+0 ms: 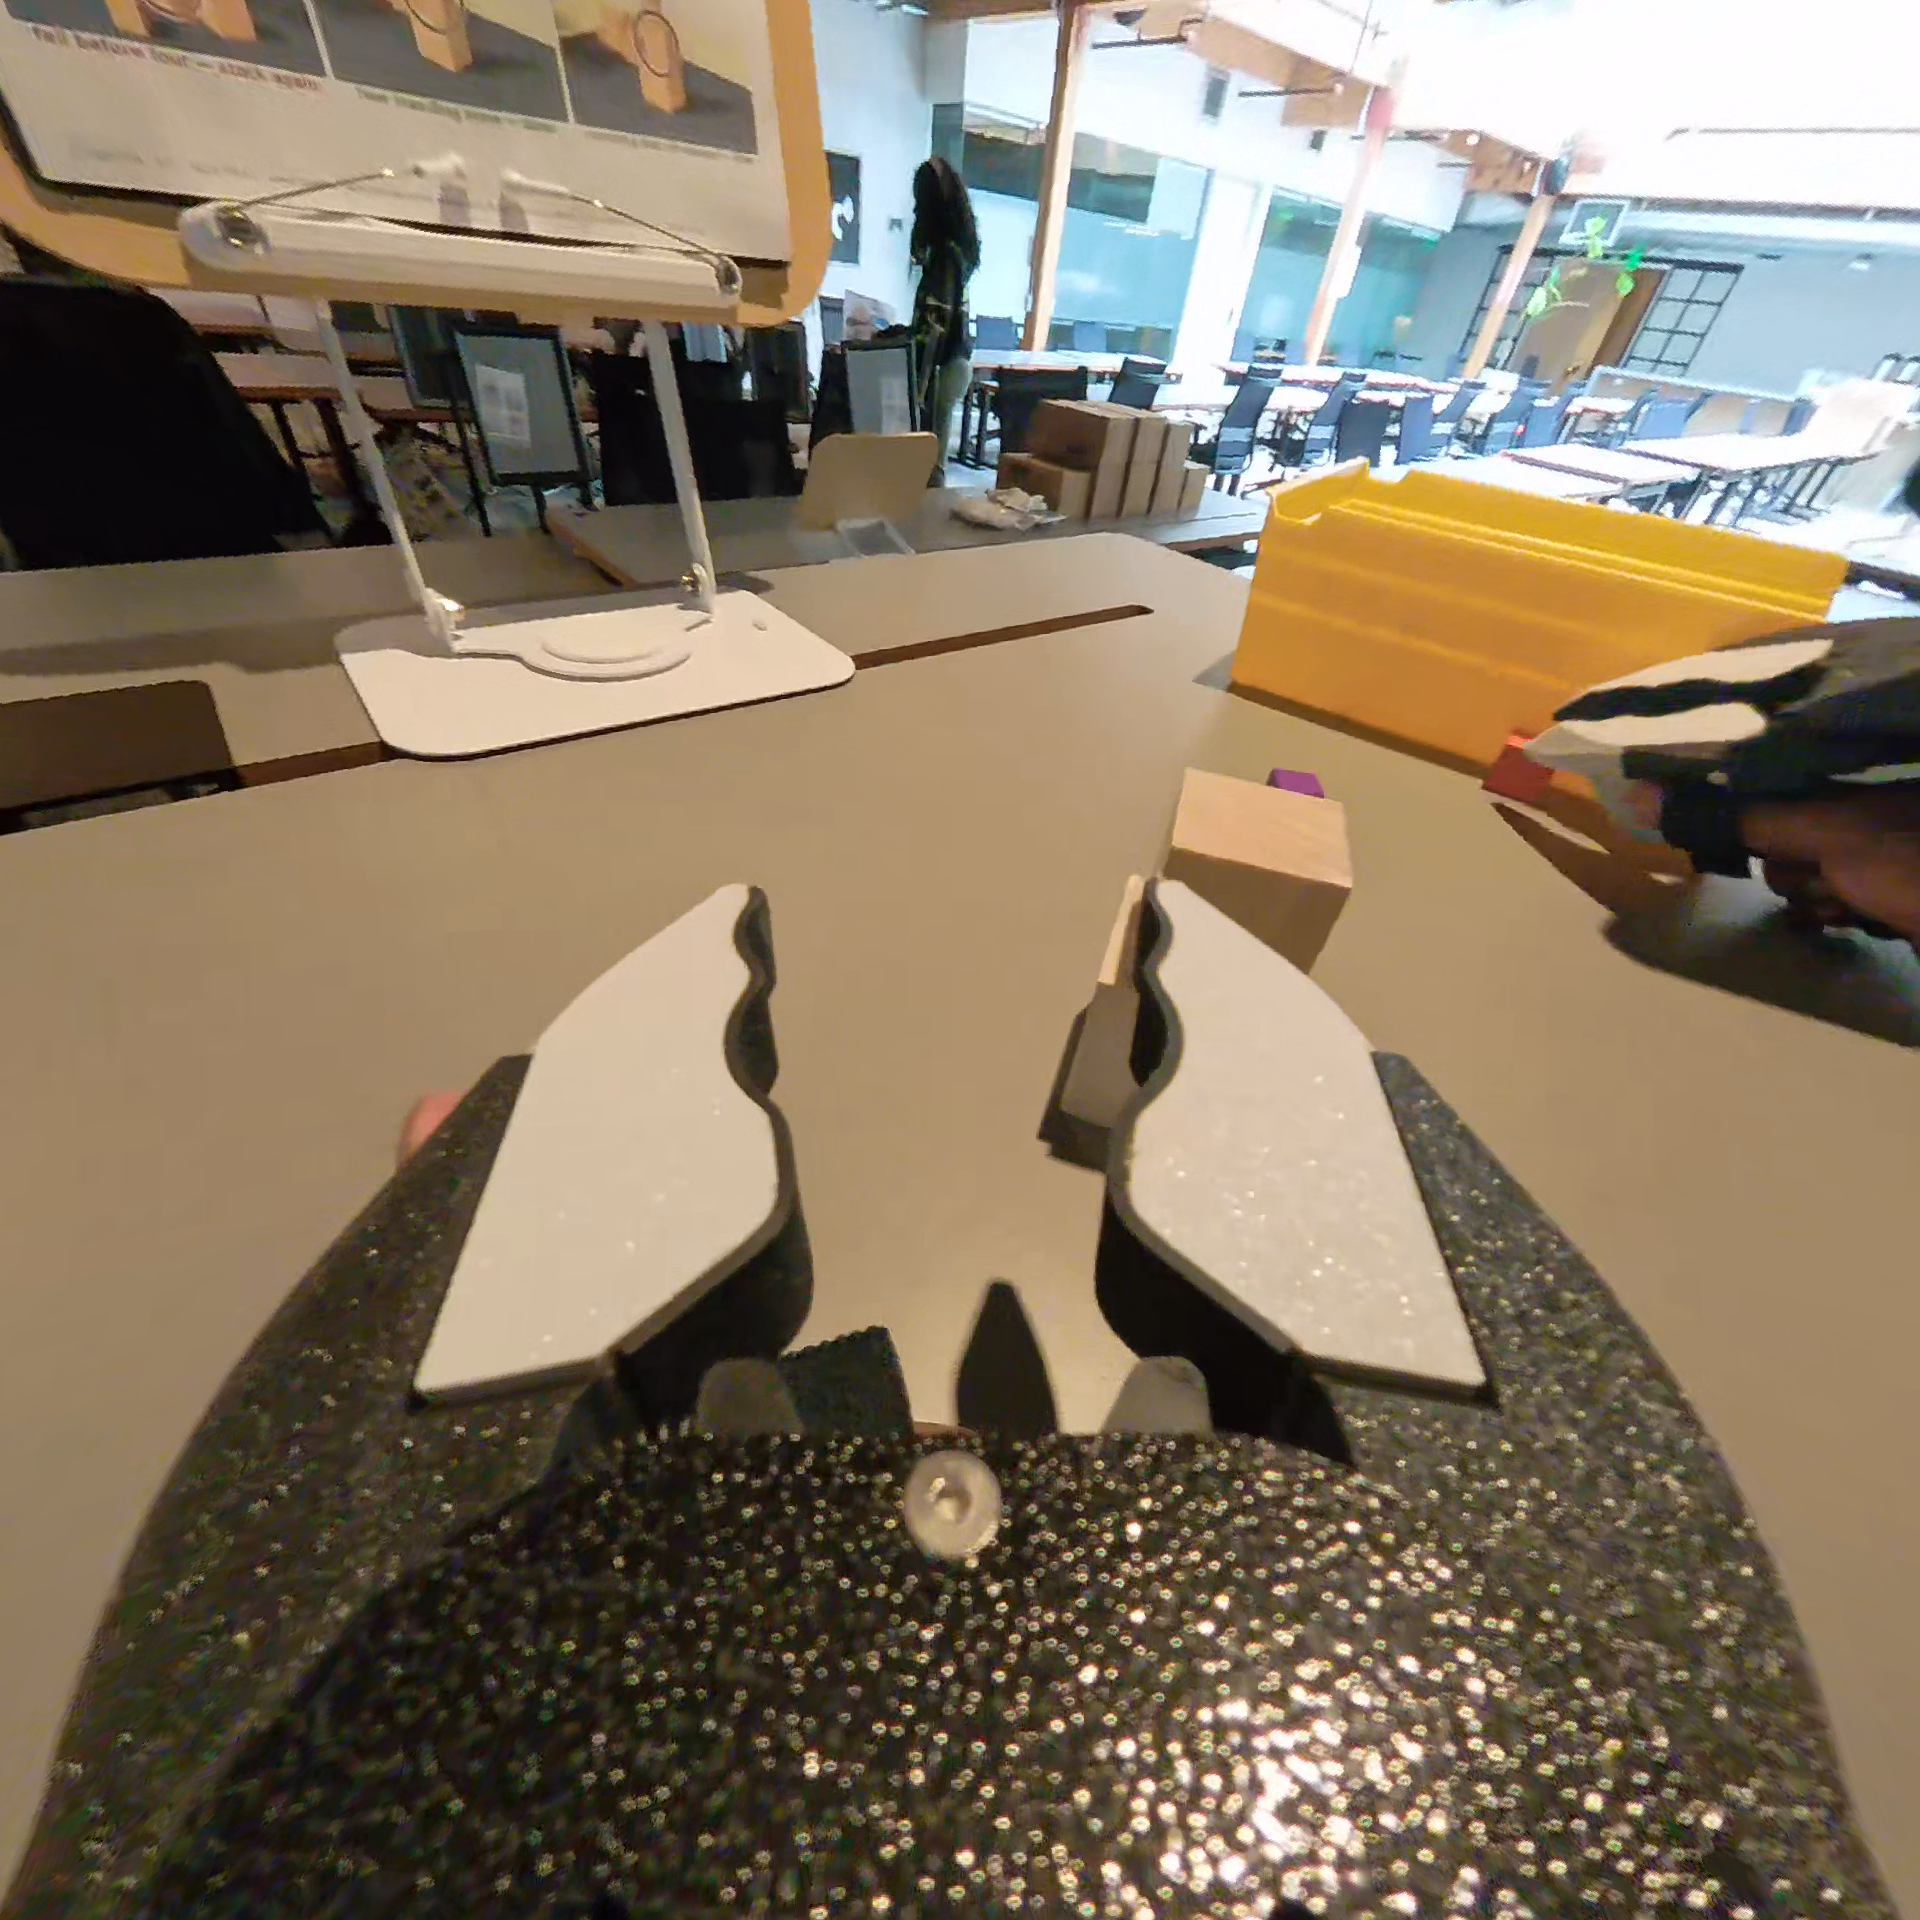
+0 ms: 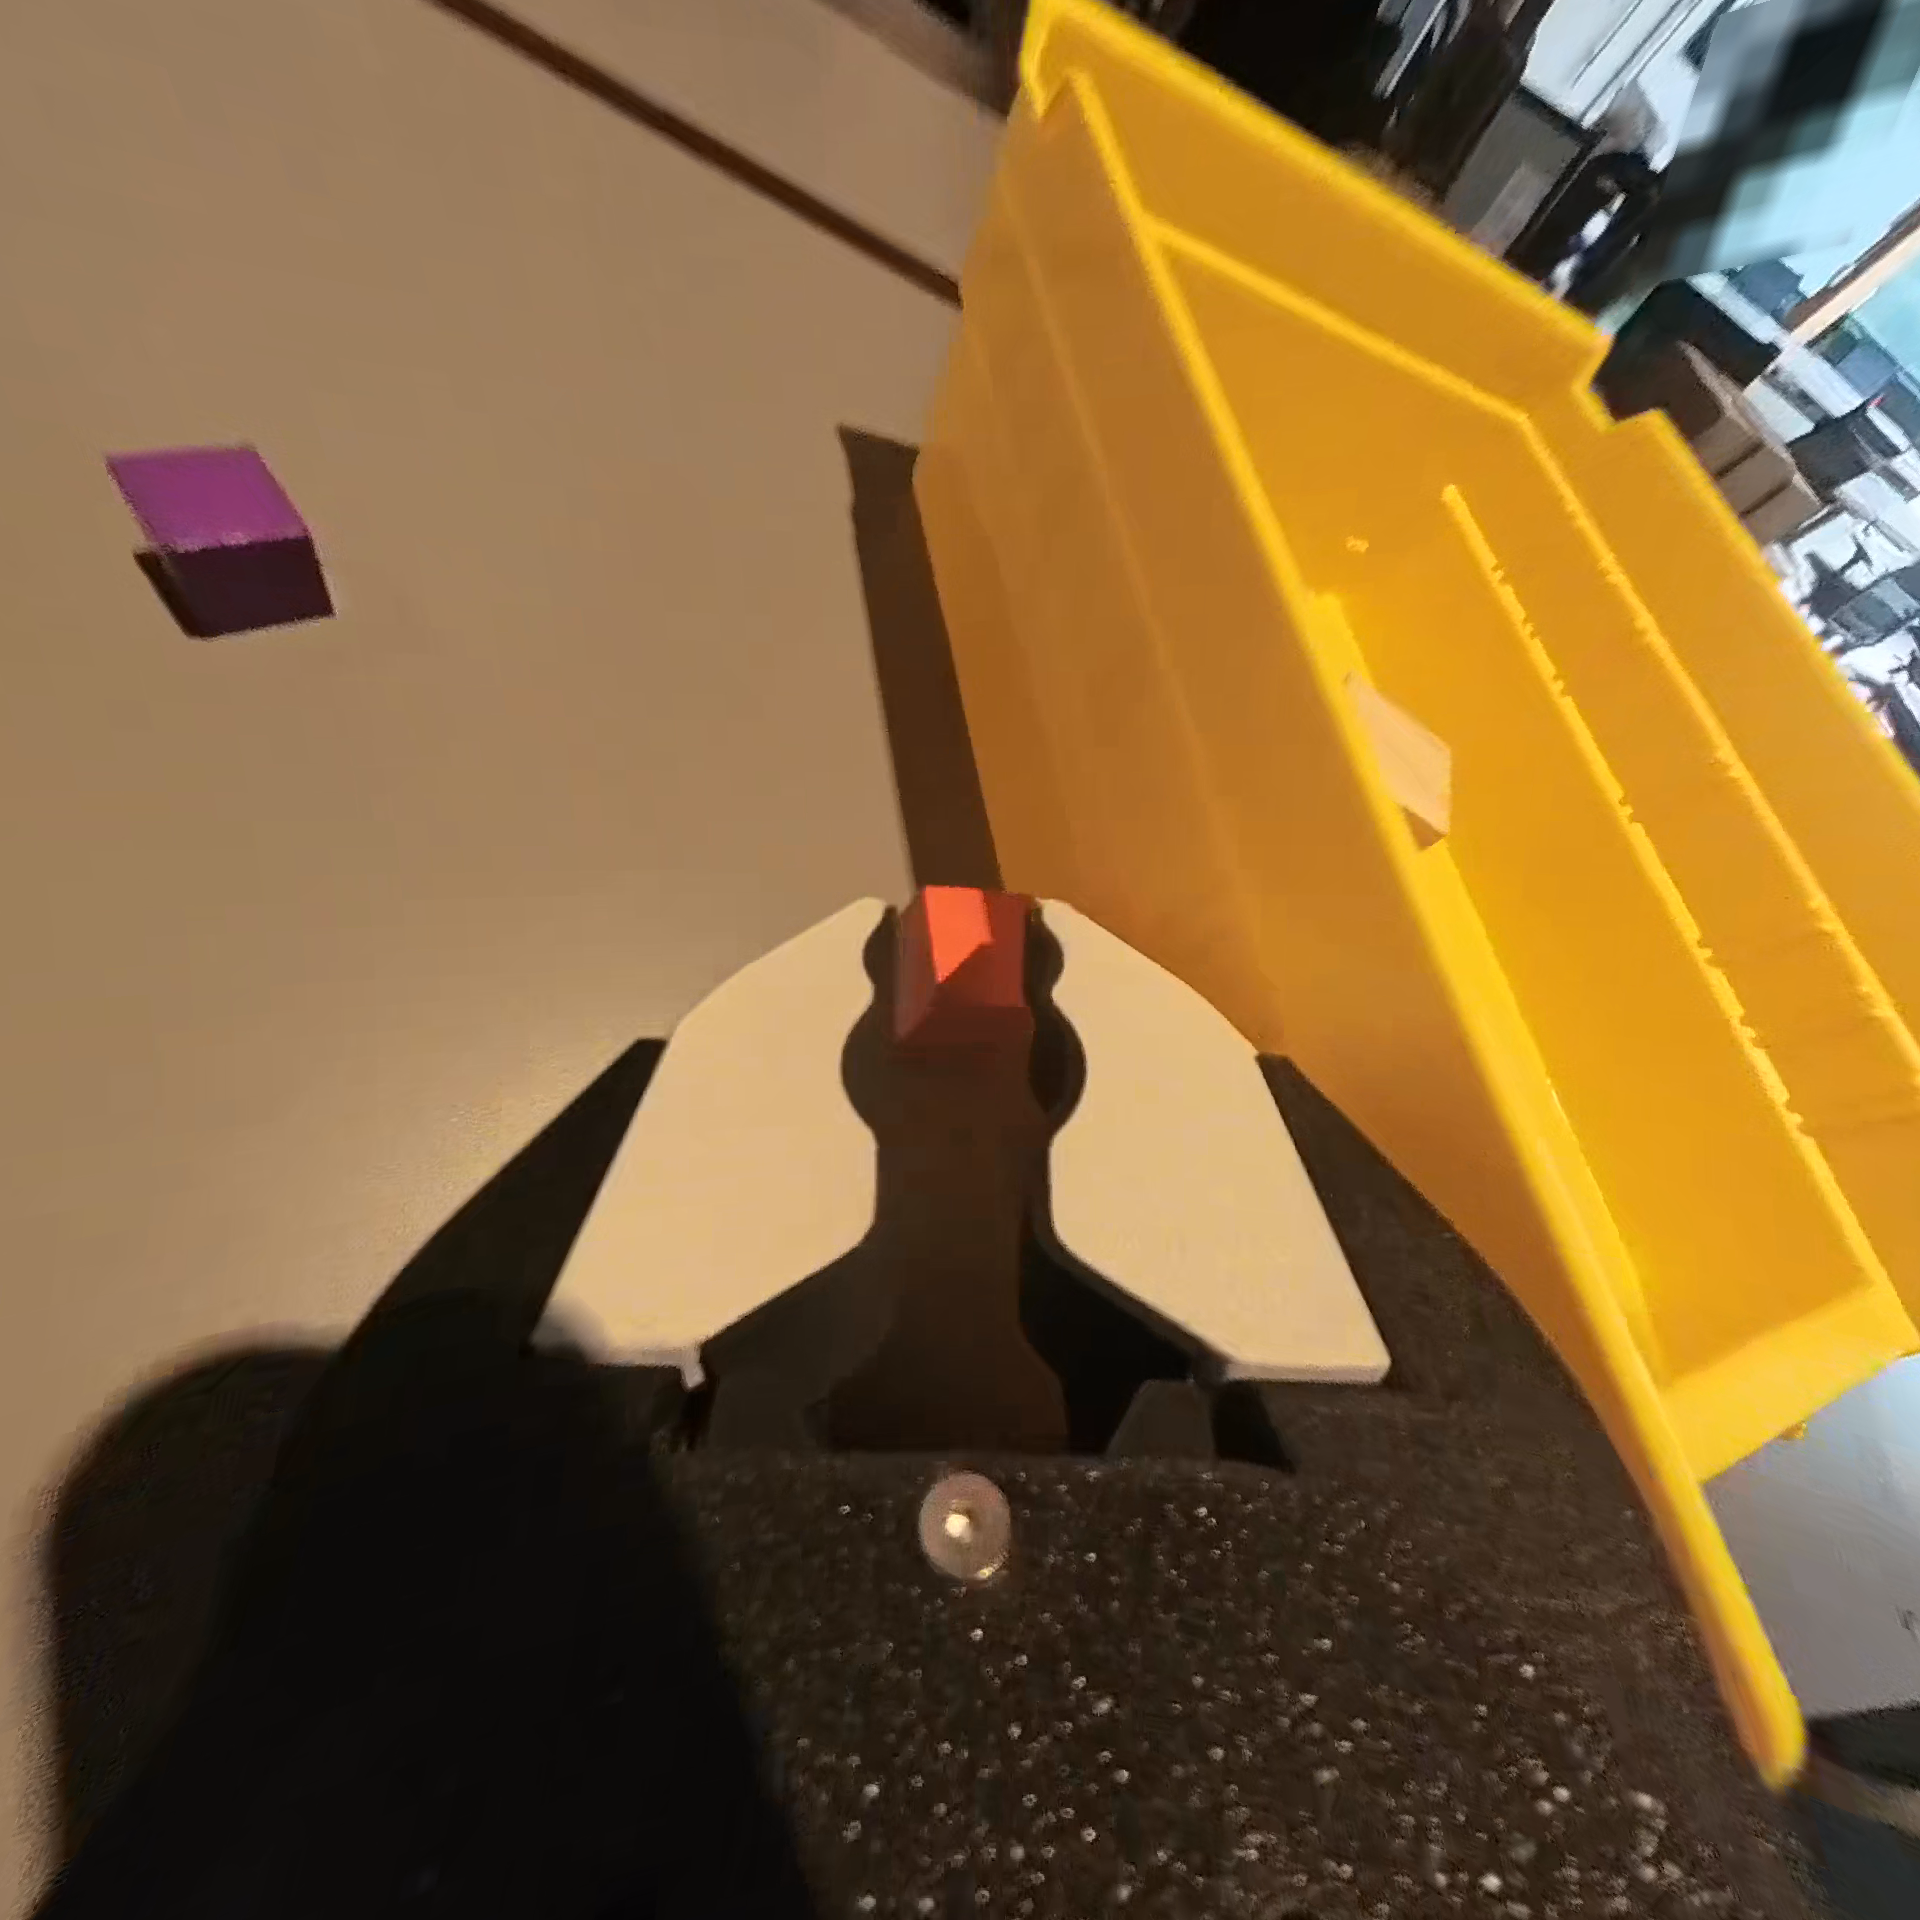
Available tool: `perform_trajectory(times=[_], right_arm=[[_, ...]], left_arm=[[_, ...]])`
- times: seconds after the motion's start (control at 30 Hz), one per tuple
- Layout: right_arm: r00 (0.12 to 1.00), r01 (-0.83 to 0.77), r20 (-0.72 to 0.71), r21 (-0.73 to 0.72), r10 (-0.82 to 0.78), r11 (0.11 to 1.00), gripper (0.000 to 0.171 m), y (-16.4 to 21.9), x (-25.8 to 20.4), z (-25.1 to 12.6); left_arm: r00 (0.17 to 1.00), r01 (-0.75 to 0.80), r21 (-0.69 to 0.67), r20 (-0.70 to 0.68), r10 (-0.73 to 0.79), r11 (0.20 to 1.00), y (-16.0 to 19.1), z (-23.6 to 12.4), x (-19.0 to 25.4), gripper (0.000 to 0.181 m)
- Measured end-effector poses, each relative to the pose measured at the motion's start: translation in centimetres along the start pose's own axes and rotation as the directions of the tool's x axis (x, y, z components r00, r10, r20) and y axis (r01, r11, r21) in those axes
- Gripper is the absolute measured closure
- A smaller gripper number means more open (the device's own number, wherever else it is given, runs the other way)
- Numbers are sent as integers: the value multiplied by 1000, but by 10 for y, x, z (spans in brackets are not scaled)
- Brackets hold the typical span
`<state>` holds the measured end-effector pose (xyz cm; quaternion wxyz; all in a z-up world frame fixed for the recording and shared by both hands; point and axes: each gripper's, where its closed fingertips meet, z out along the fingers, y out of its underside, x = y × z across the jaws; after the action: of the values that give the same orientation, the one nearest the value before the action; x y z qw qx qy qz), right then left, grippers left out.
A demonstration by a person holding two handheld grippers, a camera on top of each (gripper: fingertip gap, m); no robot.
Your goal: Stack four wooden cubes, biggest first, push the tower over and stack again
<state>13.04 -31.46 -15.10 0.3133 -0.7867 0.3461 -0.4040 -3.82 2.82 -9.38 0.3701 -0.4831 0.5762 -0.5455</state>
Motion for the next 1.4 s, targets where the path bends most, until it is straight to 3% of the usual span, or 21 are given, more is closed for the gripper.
perform_trajectory(times=[0.2, 0.3, 0.47, 0.63, 0.87, 0.93, 0.97, 1.07, 1.27, 1.4], right_arm=[[999, -8, 42, -125, 13, 992, 130, 11, -5, 11], [985, -34, 164, -135, 57, 990, 112, 8, -22, 4], [913, -165, 364, -81, 183, 983, 126, -1, -46, -24], [919, -317, 251, 8, 305, 948, 126, 1, -23, -34], [970, -146, 174, -154, 172, 977, 113, 15, -23, 0], [973, -117, 178, -176, 149, 977, 124, 16, -24, 7], [969, -114, 199, -178, 150, 977, 141, 15, -26, 8], [953, -123, 254, -171, 164, 978, 142, 10, -34, 8], [813, -224, 555, 14, 179, 975, 142, -64, -101, -38], [754, -173, 650, 52, 98, 983, 142, -125, -158, -78]], left_arm=[[997, -64, -13, -51, 63, 998, 2, 1, 13, 119], [995, -66, -5, -73, 65, 998, 2, 0, 15, 120], [992, -77, -23, -97, 74, 997, 5, -4, 18, 121], [989, -68, -9, -133, 67, 998, 3, -11, 19, 122], [978, -3, 26, -211, 9, 1000, -2, -18, 20, 125], [976, -7, 27, -216, 13, 1000, -2, -21, 20, 126], [976, -7, 28, -219, 13, 1000, -2, -22, 20, 126], [975, -15, 28, -221, 20, 1000, -1, -25, 20, 127], [976, 15, 58, -219, -2, 998, -6, -31, 15, 129], [978, 40, 49, -206, -30, 998, -5, -30, 11, 129]])
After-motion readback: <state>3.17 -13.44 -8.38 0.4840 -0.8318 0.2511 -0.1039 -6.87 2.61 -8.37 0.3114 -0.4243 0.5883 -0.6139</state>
